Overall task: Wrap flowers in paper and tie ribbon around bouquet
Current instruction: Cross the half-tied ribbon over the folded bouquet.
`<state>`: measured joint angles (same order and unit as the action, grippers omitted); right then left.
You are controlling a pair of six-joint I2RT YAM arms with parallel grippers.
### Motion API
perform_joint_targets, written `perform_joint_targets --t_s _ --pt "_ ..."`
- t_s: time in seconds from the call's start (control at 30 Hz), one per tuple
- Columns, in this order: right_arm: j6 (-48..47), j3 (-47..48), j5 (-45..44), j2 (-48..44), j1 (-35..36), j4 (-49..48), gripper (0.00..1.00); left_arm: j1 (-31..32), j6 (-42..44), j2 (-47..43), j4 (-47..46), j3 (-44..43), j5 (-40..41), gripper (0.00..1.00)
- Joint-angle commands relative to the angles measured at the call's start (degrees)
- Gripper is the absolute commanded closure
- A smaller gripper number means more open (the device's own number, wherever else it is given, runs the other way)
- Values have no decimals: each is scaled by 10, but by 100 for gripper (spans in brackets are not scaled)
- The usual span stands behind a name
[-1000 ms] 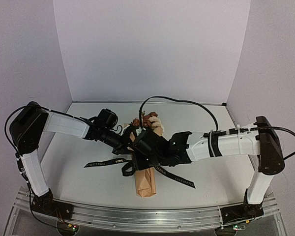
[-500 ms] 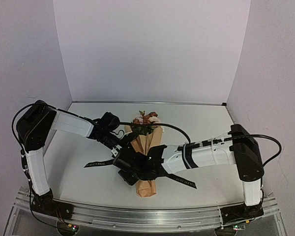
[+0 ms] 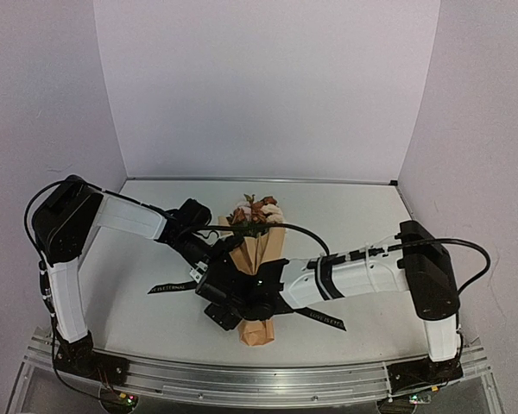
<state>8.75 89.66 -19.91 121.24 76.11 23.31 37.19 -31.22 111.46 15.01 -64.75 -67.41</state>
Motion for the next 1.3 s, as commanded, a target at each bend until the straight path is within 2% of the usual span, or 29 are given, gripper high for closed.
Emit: perform_joint_targets --t_s 0.0,0.27,0.57,0.67,0.73,1.03,1.27 --pt "-25 19 0 34 4 -17 27 1 13 -9 3 -9 -28 100" --pt "-23 41 4 69 4 -21 30 1 12 -9 -1 -10 -32 100" --pt "1 25 4 55 4 -21 66 -1 -5 -7 -20 -7 -23 100" --pt "22 15 8 38 2 -21 91 -4 -19 -11 -36 -4 -24 100" --pt "34 6 11 22 1 -21 100 -8 -21 -18 -37 -5 -23 100" --pt "40 -62 17 -80 -3 -62 100 -28 -26 -24 -38 -7 -23 100" --pt "60 -87 33 -123 -13 -63 100 -41 -57 -30 -70 1 9 100"
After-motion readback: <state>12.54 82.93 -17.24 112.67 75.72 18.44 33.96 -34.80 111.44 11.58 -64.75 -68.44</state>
